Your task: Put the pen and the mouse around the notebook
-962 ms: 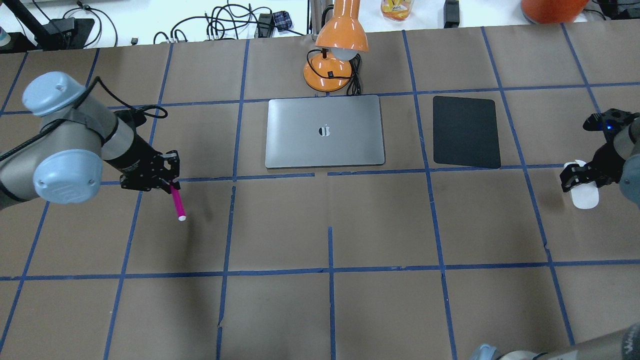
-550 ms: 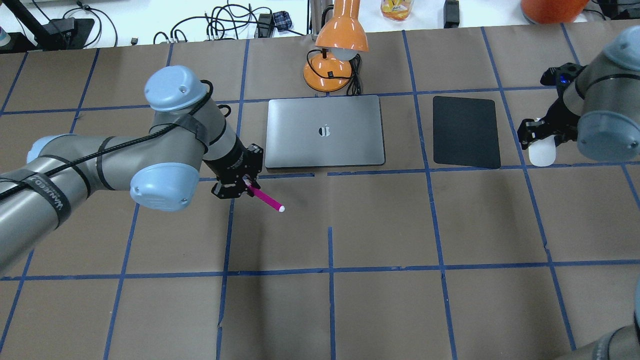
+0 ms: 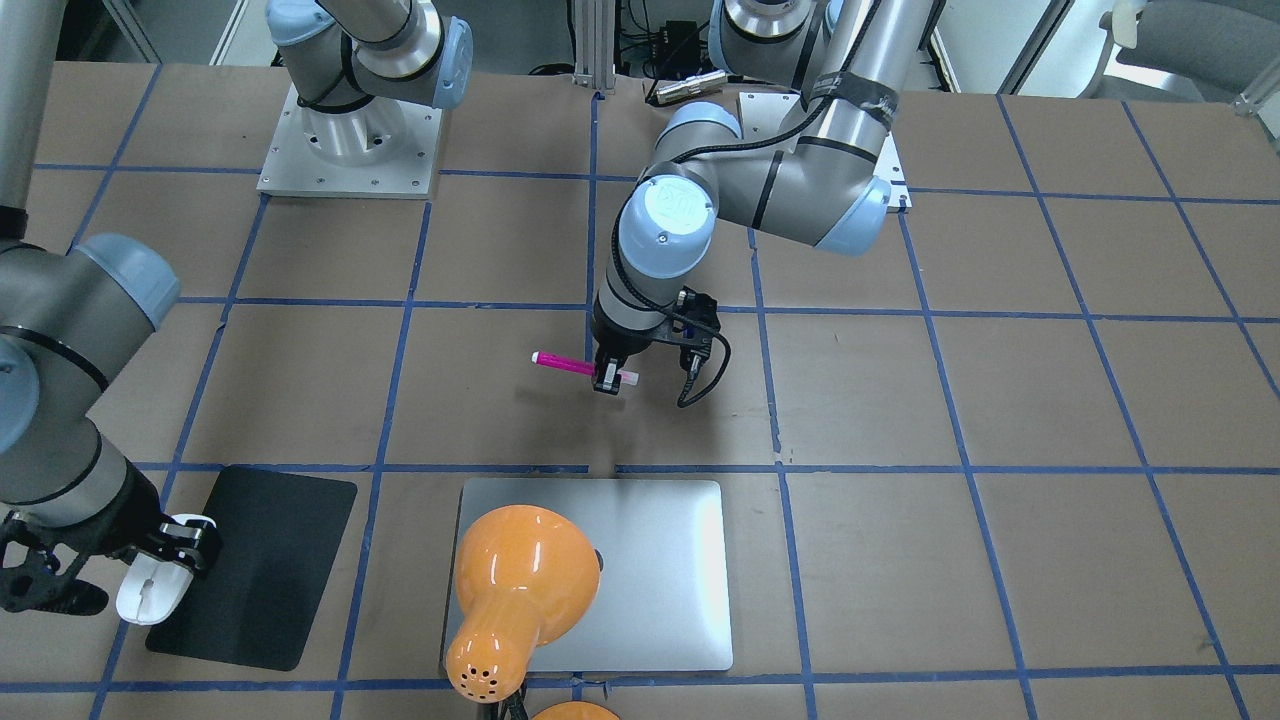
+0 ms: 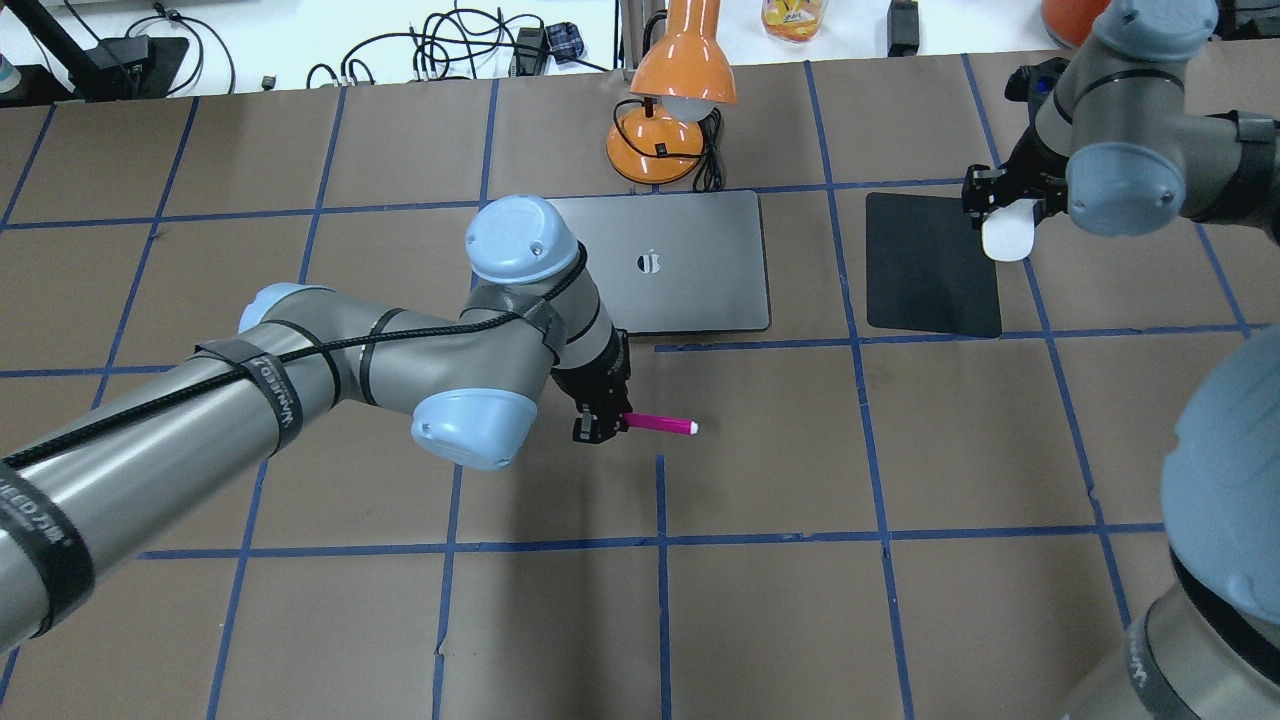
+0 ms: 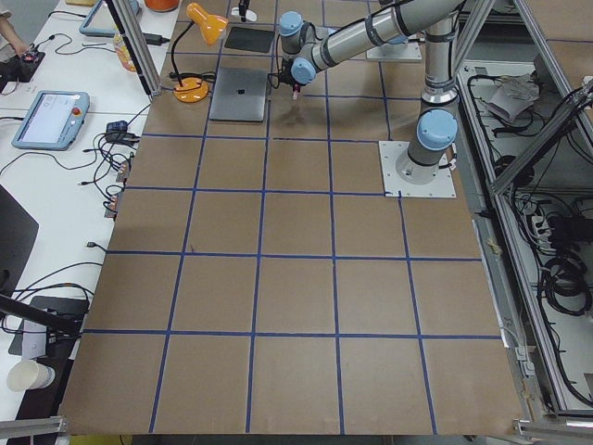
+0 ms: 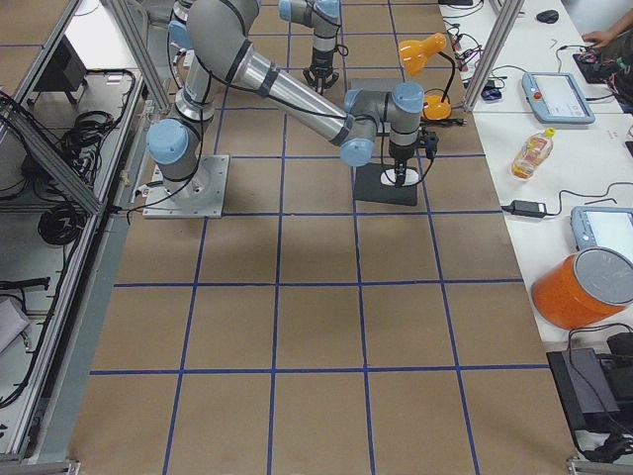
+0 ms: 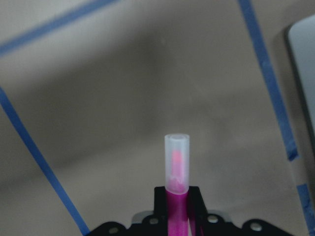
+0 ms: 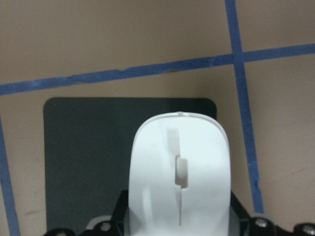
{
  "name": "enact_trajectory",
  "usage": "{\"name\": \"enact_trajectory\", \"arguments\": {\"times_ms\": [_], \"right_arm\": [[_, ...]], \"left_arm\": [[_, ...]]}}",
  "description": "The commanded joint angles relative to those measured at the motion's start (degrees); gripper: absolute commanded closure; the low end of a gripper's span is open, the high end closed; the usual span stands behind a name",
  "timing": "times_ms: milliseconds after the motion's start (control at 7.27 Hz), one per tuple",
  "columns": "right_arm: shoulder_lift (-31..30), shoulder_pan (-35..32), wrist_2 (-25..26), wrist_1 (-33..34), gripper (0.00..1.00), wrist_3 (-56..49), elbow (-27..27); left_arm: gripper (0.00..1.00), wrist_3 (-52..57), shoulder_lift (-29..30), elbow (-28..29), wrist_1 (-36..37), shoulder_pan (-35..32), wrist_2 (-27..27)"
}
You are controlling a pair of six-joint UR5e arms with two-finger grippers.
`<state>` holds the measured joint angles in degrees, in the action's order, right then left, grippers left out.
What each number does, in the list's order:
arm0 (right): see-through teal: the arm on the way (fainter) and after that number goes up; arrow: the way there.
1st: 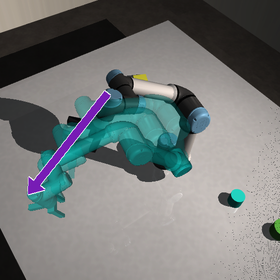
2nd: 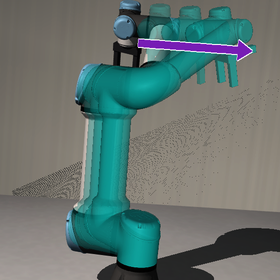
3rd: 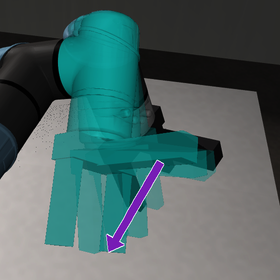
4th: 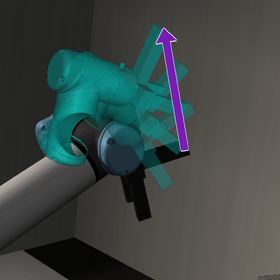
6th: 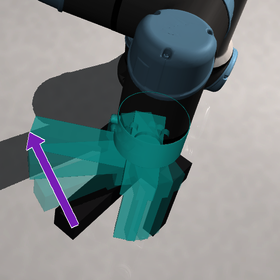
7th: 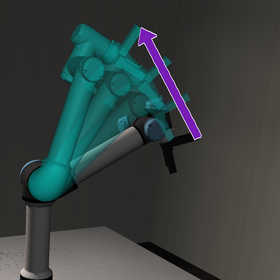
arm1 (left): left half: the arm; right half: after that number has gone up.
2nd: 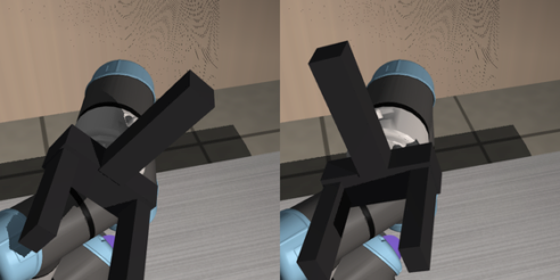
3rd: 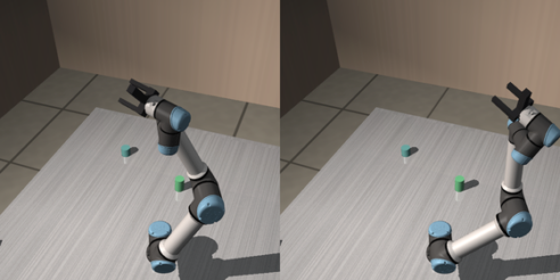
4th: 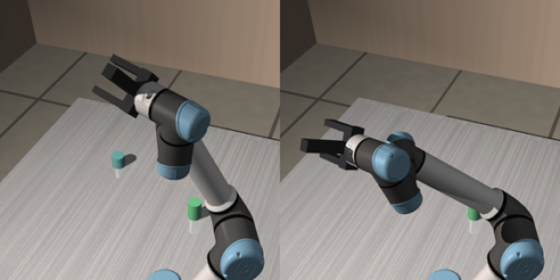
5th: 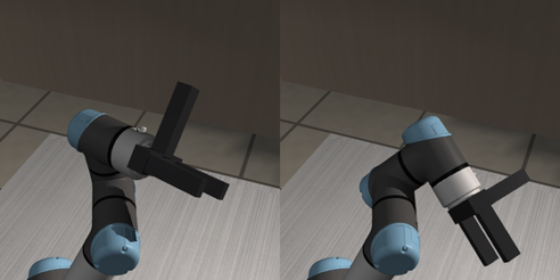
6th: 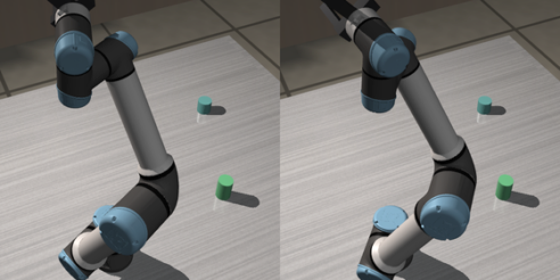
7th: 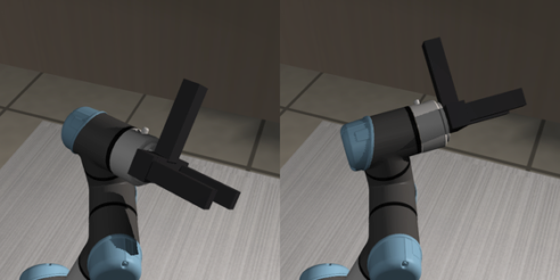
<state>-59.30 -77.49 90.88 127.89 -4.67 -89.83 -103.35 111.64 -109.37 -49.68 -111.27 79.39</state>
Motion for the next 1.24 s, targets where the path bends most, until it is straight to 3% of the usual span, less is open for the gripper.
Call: {"name": "enact_trajectory", "arguments": {"times_ms": [0, 138, 412, 550, 825, 1100], "right_arm": [[2.96, -2.13, -0.09, -0.36, 0.46, 5.53, 2.11], [3.05, -2.14, 0.0, -0.54, 0.44, 5.54, 1.68], [3.58, -3.62, 0.0, -0.63, 0.44, 5.54, 0.71], [3.58, -4.24, 0.0, -0.89, 0.42, 4.93, 0.1], [3.06, -3.29, 0.87, -0.45, 0.42, -0.13, -0.88], [3.14, -2.49, 1.05, -0.71, 0.41, -0.61, -1.4]], "left_arm": [[0.56, -2.56, 3.75, 4.16, -0.85, -1.31, 0.59], [0.13, 1.01, 3.68, 3.3, -1.03, -0.44, 1.9], [0.06, 2.28, 3.42, 3.73, -1.29, 1.49, 2.0], [0.05, 8.02, 1.67, 3.21, -3.91, 2.63, 2.0], [0.03, 27.5, -4.21, 6.09, -16.2, 5.17, 5.58], [0.0, 57.22, -9.82, 8.47, -26.82, 9.83, 7.96]]}}
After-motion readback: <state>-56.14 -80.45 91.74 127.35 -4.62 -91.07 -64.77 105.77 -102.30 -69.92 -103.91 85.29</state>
